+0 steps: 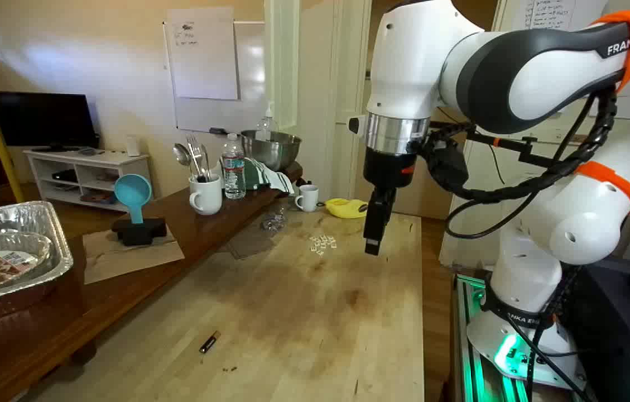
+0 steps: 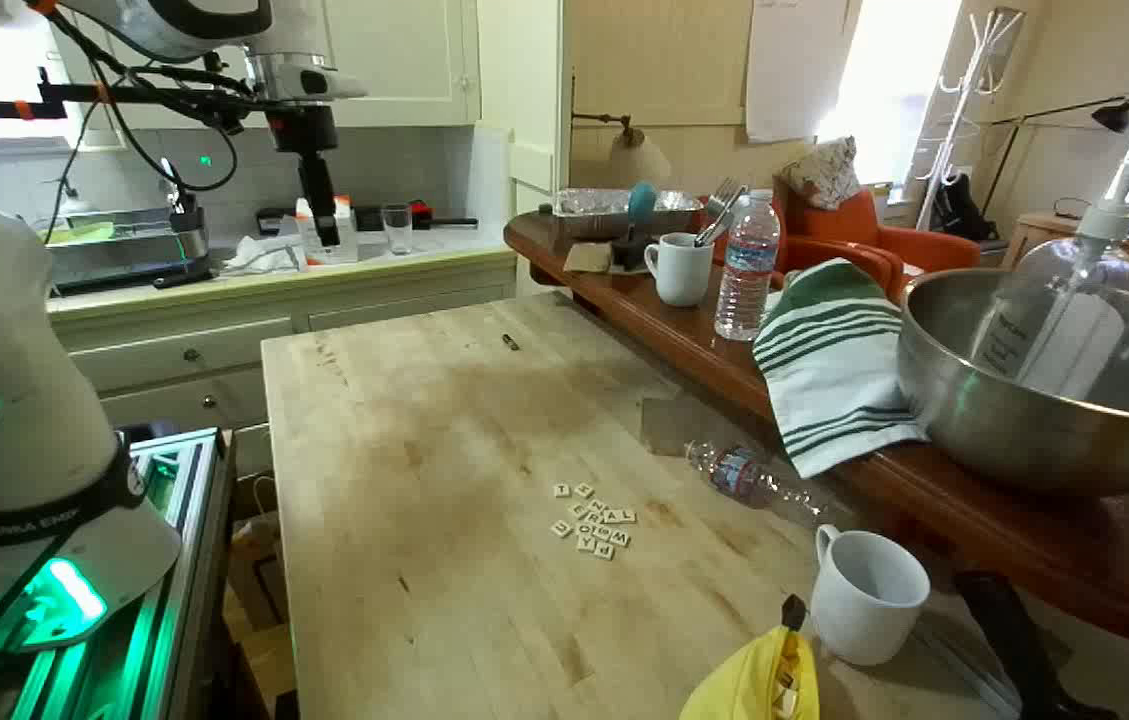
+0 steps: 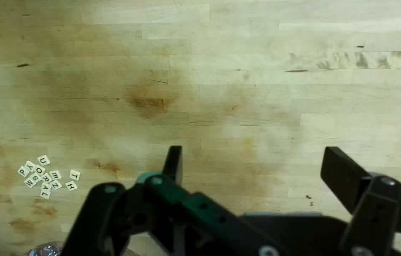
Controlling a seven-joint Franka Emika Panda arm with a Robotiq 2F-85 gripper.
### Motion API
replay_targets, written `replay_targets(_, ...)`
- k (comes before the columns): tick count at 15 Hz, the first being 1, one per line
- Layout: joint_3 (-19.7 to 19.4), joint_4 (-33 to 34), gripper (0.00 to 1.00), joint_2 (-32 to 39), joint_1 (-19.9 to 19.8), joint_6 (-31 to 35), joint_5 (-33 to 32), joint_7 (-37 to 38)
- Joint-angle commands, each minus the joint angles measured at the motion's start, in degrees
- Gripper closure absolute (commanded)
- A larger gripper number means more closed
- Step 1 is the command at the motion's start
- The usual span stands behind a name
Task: Use the tiles to create the word 'The'.
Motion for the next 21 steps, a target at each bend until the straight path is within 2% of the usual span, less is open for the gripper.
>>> replay_targets(1,-0.54,0.08,0.00,0.20,0.62,-0.04,-0.43,0.38)
replay_targets(6,-0.54,0.08,0.00,0.20,0.62,-0.04,-0.43,0.37)
replay_targets(9,-1.80,-2.20,0.00,1.88,-2.99,7.11,-3.81,0.41)
replay_targets(12,-4.74,-5.37,0.00,4.39,-7.59,18.55,-5.20,1.94)
replay_targets(15,-9.94,-6.18,0.00,10.16,-10.34,27.64,-3.93,-1.26)
replay_targets(16,-14.13,-5.43,0.00,12.65,-8.36,27.64,-1.12,-6.95)
replay_targets(18,-18.79,-4.44,0.00,15.86,-7.23,27.66,1.21,-14.00)
replay_targets(21,-23.31,-2.75,0.00,20.17,-7.46,25.90,1.64,-23.18)
